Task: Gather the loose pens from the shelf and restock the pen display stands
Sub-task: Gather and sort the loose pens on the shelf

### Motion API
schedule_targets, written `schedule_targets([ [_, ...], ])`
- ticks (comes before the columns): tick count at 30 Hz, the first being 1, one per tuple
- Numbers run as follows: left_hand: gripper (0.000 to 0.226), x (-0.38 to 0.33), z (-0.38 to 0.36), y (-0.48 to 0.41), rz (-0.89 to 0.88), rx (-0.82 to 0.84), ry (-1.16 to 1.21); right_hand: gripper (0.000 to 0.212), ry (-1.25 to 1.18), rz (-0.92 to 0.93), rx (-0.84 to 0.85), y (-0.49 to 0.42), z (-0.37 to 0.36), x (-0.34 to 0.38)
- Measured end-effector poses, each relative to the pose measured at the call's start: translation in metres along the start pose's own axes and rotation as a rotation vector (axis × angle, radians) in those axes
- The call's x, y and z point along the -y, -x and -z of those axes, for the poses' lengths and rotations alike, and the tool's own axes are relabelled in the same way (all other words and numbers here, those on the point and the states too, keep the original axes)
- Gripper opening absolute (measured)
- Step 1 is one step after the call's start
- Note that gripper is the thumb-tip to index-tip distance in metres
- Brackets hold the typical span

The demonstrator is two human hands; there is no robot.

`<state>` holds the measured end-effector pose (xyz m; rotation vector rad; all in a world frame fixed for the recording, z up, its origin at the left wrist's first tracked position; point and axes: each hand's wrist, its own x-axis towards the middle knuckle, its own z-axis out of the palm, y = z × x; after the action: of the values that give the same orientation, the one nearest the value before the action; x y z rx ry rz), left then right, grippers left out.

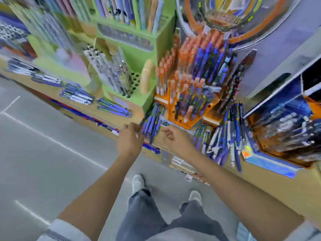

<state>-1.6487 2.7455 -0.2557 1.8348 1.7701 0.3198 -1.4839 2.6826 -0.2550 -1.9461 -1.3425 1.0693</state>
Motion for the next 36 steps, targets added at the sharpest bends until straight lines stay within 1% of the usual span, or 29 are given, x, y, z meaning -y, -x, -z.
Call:
schedule_targets([
  [4, 0.017, 0.021, 0.013, -0.029, -0.109, 0.129, 0.025, 0.012, -0.005, -0.147, -0.193, -0.016, -0.036, 0.01],
  [6, 0.022, 0.028, 0.015, -0.039, -0.158, 0.237, 0.02, 0.011, 0.027, -0.214, -0.235, -0.014, -0.046, 0.016],
  [8, 0.031, 0.031, 0.018, -0.046, -0.209, 0.314, -0.048, 0.009, 0.05, -0.266, -0.25, -0.012, -0.054, 0.021],
  [10, 0.039, 0.032, 0.02, -0.052, -0.264, 0.335, -0.107, 0.011, 0.051, -0.307, -0.314, -0.013, -0.06, 0.025],
  [12, 0.043, 0.035, 0.021, -0.056, -0.307, 0.34, -0.123, 0.016, 0.07, -0.337, -0.399, -0.017, -0.065, 0.029],
  [15, 0.039, 0.036, 0.023, -0.058, -0.357, 0.348, -0.186, 0.025, 0.118, -0.394, -0.478, -0.025, -0.07, 0.035],
  [18, 0.035, 0.03, 0.028, -0.057, -0.436, 0.37, -0.339, 0.022, 0.144, -0.437, -0.522, -0.032, -0.076, 0.038],
  [19, 0.033, 0.027, 0.03, -0.057, -0.454, 0.373, -0.364, 0.02, 0.112, -0.454, -0.541, -0.034, -0.077, 0.038],
  [21, 0.03, 0.024, 0.031, -0.06, -0.433, 0.38, -0.364, 0.016, -0.001, -0.5, -0.574, -0.038, -0.077, 0.039],
  [23, 0.025, 0.025, 0.029, -0.063, -0.376, 0.401, -0.307, 0.011, -0.094, -0.57, -0.581, -0.04, -0.072, 0.04],
  [25, 0.021, 0.029, 0.028, -0.063, -0.295, 0.432, -0.184, 0.006, -0.16, -0.617, -0.572, -0.042, -0.068, 0.041],
  [27, 0.022, 0.034, 0.027, -0.063, -0.229, 0.438, -0.047, 0.005, -0.26, -0.612, -0.57, -0.041, -0.066, 0.041],
  [29, 0.026, 0.035, 0.027, -0.063, -0.228, 0.446, 0.039, 0.003, -0.309, -0.577, -0.546, -0.038, -0.067, 0.042],
  [31, 0.024, 0.033, 0.027, -0.062, -0.259, 0.458, 0.052, 0.018, -0.291, -0.552, -0.514, -0.037, -0.071, 0.042],
  [33, 0.024, 0.029, 0.027, -0.062, -0.312, 0.429, -0.005, 0.028, -0.252, -0.542, -0.506, -0.038, -0.074, 0.043],
  [34, 0.027, 0.027, 0.027, -0.063, -0.327, 0.412, -0.031, 0.03, -0.218, -0.528, -0.501, -0.04, -0.075, 0.044],
  [36, 0.03, 0.024, 0.024, -0.065, -0.343, 0.39, -0.077, 0.026, -0.148, -0.514, -0.48, -0.042, -0.074, 0.046],
])
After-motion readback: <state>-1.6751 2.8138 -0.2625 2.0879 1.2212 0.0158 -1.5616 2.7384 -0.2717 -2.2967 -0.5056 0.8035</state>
